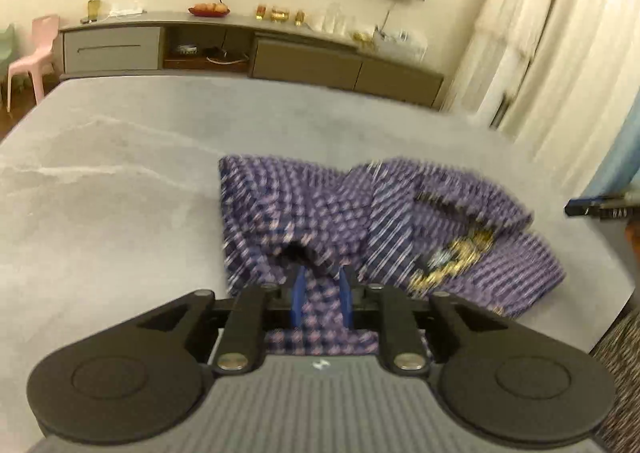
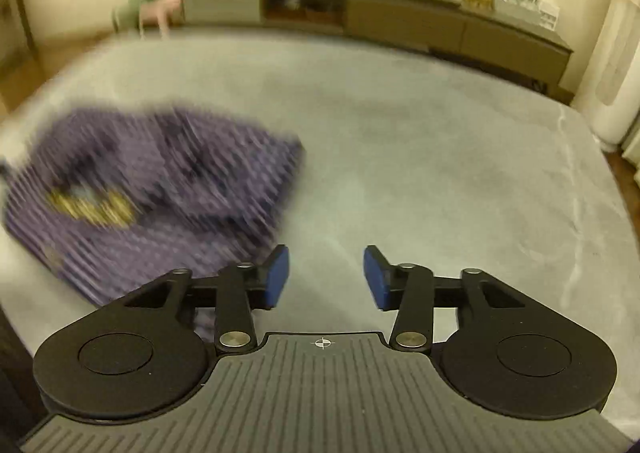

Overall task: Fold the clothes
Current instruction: 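Grasp the shirt hem with both grippers and fold it over the body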

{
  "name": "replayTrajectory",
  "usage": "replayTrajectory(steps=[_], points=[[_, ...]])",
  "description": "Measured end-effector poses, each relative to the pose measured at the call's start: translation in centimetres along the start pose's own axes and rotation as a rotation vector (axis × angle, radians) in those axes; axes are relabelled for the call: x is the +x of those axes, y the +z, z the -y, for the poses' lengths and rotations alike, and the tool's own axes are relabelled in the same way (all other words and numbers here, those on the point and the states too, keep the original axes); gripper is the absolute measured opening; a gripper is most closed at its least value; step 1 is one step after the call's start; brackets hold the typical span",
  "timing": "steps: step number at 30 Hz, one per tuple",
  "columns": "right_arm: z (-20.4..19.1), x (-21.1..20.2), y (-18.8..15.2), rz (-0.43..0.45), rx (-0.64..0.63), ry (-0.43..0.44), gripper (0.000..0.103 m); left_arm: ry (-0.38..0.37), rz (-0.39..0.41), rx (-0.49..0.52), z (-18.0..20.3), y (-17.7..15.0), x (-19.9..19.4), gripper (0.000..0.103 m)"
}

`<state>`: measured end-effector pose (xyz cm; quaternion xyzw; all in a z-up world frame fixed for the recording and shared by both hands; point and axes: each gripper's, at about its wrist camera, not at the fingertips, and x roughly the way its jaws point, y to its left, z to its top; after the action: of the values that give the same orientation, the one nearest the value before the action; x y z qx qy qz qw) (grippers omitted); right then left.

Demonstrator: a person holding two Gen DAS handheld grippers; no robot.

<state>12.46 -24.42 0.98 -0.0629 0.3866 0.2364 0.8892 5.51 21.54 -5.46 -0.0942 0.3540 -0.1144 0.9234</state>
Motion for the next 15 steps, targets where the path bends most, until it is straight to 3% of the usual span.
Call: replayTrajectory(steps=[2,3,5,7,9,12,15], points=[[-1.3,-1.3,0.9,0.061,0.048,0.061,0.071,-0.072,0.006,-0.044,0.1,0.5,0.1,0.042],[-1.9,-1.3,1.3,0.077,0.105,0.116,0.078,-0.108,0.003,-0.074,-0.1,0.8,0.4,0.047],[-2.9,0.0,1.9,0.083,0.275,0.269,0.085,-0.159,-0.006,-0.18,-0.8,0.3,1.0,0.072],[-3.7,2.4,1.5,0.059,0.438,0.416,0.085,-0.179,-0.016,-0.305,-2.1,-0.1,2.3,0.076],[-4.4,4.8,0.8,0.029,0.545,0.483,0.085,-0.183,-0.028,-0.419,-3.5,-0.5,3.5,0.076],[-5.3,8.1,0.5,-0.013,0.591,0.45,0.083,-0.191,-0.034,-0.537,-5.3,-0.8,5.2,0.076],[-5.5,10.6,0.7,-0.046,0.617,0.423,0.072,-0.197,-0.021,-0.53,-5.4,-0.2,6.7,0.075]])
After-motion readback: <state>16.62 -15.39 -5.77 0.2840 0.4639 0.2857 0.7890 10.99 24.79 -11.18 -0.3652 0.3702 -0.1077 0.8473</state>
